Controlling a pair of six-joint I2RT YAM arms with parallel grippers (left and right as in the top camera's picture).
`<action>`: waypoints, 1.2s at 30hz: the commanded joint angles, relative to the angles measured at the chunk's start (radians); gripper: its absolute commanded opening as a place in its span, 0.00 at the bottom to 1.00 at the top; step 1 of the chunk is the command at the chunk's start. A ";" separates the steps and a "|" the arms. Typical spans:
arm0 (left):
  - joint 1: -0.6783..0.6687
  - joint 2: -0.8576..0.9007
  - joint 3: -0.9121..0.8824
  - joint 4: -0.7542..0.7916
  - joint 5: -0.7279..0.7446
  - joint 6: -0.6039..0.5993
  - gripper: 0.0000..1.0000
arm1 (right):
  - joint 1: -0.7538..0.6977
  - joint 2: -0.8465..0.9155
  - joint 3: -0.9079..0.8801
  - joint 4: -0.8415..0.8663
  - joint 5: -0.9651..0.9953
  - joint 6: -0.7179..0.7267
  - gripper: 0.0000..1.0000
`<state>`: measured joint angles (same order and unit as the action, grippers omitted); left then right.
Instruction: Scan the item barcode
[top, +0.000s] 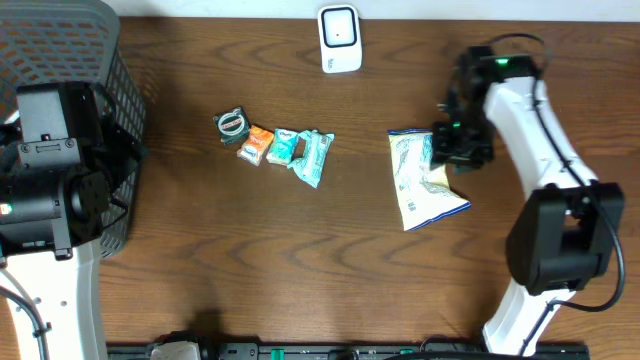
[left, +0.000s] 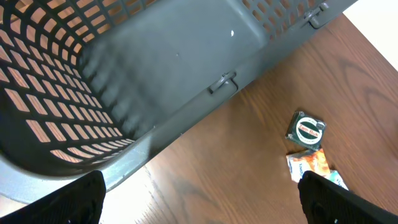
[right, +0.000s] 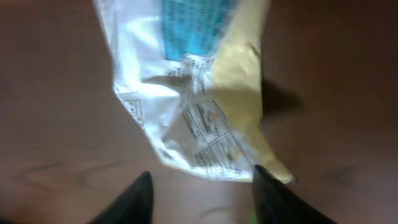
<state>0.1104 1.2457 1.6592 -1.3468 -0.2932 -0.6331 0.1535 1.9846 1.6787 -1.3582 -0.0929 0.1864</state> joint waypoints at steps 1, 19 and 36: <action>0.005 0.002 -0.005 -0.003 -0.010 -0.016 0.98 | 0.071 -0.010 -0.066 0.058 0.170 0.053 0.66; 0.005 0.002 -0.005 -0.003 -0.010 -0.016 0.97 | 0.091 -0.010 -0.332 0.610 -0.357 0.196 0.57; 0.005 0.003 -0.005 -0.003 -0.010 -0.016 0.98 | 0.210 -0.010 0.003 0.101 -0.010 0.042 0.01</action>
<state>0.1108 1.2472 1.6592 -1.3468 -0.2932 -0.6331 0.3019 1.9816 1.7016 -1.2491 -0.1627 0.2710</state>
